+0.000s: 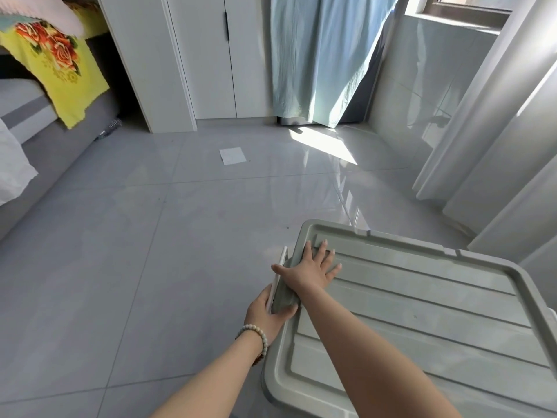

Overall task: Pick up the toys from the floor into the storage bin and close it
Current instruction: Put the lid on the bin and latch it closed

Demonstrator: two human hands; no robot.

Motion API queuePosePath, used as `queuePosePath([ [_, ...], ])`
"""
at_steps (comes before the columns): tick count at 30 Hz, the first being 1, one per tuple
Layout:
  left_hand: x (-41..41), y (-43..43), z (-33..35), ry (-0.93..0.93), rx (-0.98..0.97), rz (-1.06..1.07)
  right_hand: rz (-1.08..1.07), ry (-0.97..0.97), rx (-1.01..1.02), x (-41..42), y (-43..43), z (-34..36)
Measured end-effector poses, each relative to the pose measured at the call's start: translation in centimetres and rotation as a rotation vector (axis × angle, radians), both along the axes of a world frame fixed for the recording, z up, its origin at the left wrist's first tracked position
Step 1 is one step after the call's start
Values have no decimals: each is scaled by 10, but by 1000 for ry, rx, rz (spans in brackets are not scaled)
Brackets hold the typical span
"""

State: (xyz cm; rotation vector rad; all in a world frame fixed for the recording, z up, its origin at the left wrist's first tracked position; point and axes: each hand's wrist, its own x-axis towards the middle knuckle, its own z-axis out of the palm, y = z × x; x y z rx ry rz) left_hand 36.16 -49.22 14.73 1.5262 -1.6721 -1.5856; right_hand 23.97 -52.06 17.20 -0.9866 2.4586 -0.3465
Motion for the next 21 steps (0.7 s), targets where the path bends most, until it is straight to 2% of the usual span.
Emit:
queuePosePath([
  [7, 0, 7, 12, -51, -86, -56, 40, -20, -69, -7, 2, -2],
  [11, 2, 3, 17, -111, -96, -67, 95, -224, -147, -22, 14, 9],
  [15, -9, 7, 29, -107, -55, -42, 53, -461, -390, -73, 74, 25],
  [17, -14, 8, 33, -164, -27, -74, -15, -363, -400, -114, 123, 32],
  [21, -21, 6, 37, -296, 38, -134, -156, -40, -223, -200, 229, 46],
])
